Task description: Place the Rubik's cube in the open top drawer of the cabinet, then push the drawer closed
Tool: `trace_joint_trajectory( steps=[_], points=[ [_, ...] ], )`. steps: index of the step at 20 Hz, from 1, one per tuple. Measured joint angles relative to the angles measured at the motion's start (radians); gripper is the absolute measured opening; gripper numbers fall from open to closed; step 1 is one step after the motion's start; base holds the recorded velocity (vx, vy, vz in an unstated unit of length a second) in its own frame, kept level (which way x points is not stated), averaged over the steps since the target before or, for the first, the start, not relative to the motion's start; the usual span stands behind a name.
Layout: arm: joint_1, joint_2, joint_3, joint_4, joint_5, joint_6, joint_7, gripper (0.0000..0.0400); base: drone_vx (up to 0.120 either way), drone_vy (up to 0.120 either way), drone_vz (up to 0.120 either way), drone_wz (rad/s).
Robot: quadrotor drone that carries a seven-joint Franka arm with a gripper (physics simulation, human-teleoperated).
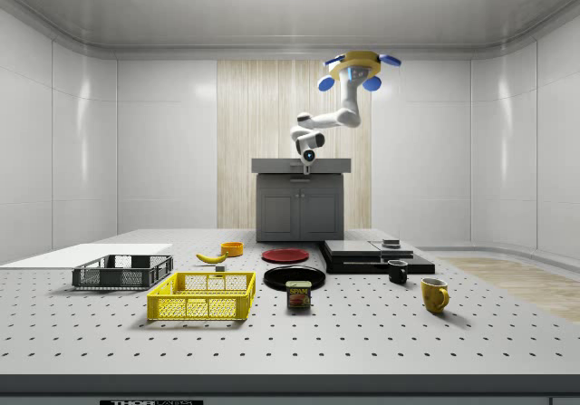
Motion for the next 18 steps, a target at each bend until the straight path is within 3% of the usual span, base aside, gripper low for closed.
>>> trace_joint_trajectory(
  steps=[2, 9, 18],
  points=[
    [-0.003, -0.001, -0.001, 0.002, 0.002, 0.0, 0.001, 0.0105, 0.0, -0.12, -0.1, 0.0],
    [-0.008, -0.004, -0.005, 0.004, 0.006, 0.001, 0.003, 0.0105, 0.0, -0.091, 0.0, 0.0],
    [0.075, -0.025, -0.024, -0.054, -0.077, 0.002, -0.051, 0.0105, 0.0, 0.0, 0.0, 0.0]
  ],
)
